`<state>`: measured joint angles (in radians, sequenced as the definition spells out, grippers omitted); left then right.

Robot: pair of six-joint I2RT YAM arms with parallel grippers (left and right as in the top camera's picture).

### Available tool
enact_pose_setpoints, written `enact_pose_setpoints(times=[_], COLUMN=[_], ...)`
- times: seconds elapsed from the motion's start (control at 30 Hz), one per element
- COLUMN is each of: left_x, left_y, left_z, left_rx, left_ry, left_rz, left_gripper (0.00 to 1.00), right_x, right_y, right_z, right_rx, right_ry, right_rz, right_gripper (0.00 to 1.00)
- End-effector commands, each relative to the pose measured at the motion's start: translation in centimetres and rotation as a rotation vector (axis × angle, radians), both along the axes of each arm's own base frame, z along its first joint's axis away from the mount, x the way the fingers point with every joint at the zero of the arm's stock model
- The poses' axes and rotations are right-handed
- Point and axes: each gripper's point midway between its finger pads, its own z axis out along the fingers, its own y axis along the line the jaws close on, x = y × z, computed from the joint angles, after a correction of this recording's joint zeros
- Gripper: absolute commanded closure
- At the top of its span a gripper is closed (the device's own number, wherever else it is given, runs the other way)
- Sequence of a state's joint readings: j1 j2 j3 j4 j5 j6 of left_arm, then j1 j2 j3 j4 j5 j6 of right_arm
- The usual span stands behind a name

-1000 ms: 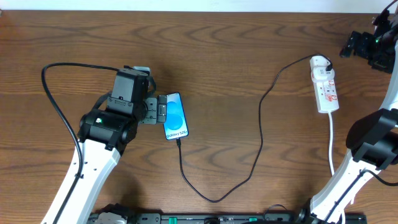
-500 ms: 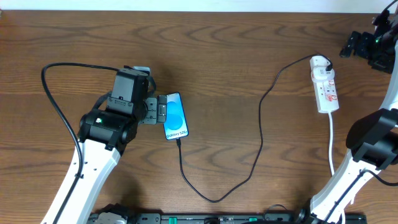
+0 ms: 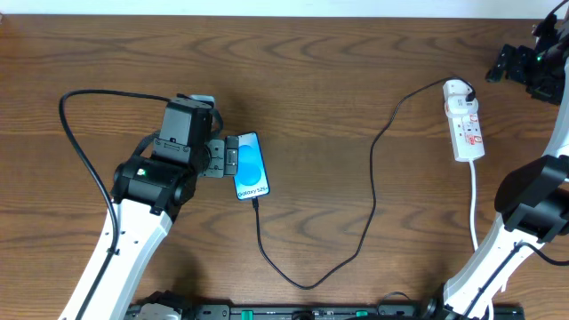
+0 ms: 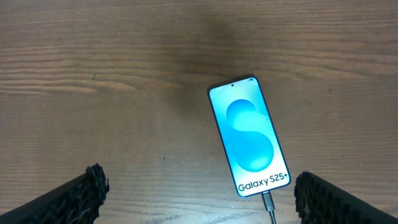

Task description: Plug charger to phone and switch on socket

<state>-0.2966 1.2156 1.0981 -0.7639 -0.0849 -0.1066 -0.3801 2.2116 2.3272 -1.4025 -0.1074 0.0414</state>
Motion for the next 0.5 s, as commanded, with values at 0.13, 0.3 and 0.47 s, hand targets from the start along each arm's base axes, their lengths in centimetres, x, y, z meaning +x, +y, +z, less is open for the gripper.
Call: enact_pose_setpoints(times=[0.13,0.3,0.47], left_x=[-1.5,-3.2,-4.8], left_y=[0.6,1.1,1.6], left_z=[1.3,2.0,1.9], left_rx=[0.002,-0.012,-0.025], left_ry=[-0.046,-0.092,-0.136], left_rz=[-0.001,-0.001,-0.001], left_gripper=[0.02,0.02,0.02], right_x=[0.0,0.0,0.0], right_y=[0.2,0.2,0.2], right_z=[0.9,0.9,0.9], right_rx=[-0.011,-0.011,-0.011], right_ry=[-0.016,-0.016,-0.016], right_rz=[-0.004,-0.004,-0.004], right_gripper=[0.01,0.01,0.01])
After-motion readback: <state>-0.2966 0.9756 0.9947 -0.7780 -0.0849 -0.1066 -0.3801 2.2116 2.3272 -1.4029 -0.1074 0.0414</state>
